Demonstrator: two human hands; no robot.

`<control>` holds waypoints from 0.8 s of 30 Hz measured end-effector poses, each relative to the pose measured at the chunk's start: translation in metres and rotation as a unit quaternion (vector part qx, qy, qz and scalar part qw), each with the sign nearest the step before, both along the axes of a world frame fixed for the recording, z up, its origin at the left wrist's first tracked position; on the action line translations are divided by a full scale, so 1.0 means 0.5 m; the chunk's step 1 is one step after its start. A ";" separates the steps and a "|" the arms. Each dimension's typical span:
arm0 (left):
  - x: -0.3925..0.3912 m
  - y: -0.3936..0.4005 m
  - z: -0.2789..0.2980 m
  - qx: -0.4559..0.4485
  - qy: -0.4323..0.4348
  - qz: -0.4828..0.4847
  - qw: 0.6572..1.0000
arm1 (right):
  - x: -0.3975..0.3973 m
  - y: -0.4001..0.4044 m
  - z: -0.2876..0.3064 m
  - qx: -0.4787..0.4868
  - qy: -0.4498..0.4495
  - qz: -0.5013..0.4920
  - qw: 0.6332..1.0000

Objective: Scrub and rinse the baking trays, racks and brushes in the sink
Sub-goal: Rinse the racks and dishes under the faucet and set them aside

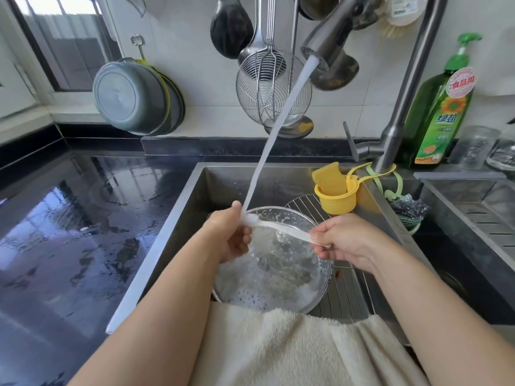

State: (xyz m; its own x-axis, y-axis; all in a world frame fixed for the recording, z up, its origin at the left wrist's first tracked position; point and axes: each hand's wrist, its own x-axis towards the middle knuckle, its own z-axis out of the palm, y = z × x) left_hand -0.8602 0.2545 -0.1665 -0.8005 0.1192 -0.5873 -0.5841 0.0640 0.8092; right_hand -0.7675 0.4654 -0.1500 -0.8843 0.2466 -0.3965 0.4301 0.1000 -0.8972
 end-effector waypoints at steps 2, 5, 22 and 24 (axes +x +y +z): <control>0.007 0.010 -0.003 -0.031 0.044 -0.034 0.998 | -0.003 -0.001 -0.003 0.017 -0.008 0.010 1.000; 0.006 0.019 -0.003 0.001 0.068 0.002 0.998 | -0.001 -0.014 -0.009 0.048 -0.030 0.066 0.996; -0.026 -0.011 -0.005 0.101 -0.049 0.094 0.989 | -0.248 0.157 0.144 0.863 -0.021 0.208 0.460; -0.033 -0.009 -0.005 0.117 -0.057 0.104 0.986 | -0.245 0.167 0.141 0.864 -0.046 0.199 0.460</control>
